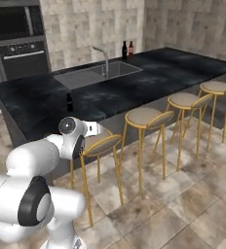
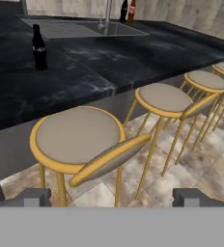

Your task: Place the large bottle from the dining counter next to the other large bottle outside the sink, and place the small bottle from the dining counter next to the other small bottle inside the sink.

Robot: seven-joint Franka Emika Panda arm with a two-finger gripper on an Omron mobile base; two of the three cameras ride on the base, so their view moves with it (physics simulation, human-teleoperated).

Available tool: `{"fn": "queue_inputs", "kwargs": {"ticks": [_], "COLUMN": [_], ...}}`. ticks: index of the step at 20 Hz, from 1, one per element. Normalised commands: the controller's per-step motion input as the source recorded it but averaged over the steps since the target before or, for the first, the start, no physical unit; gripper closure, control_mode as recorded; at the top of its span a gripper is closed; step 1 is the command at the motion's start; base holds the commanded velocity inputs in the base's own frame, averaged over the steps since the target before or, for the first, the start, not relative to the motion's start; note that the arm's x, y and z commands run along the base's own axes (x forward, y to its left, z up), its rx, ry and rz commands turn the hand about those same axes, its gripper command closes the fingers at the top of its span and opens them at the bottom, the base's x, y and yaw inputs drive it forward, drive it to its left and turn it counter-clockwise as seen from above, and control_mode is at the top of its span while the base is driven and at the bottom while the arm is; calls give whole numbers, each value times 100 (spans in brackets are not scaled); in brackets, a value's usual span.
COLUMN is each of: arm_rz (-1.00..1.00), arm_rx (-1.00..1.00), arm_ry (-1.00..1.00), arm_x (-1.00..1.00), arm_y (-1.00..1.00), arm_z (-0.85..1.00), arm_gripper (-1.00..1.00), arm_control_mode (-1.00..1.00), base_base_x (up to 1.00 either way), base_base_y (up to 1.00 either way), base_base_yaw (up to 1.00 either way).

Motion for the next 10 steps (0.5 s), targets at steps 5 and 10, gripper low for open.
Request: {"fn": "queue_inputs", "kwargs": {"ticks": [5,10], "arm_rz": [0,0], "arm_rx": [0,0], "arm_ry": [0,0], "arm_x": [0,0], "arm_y": [0,0], "arm_z": [0,0], "arm_gripper": [-100,-100], "arm_control_mode": [100,100], "base_base_x": [7,22], "base_base_y": [-59,-79], "base_base_yaw": [36,39]}}
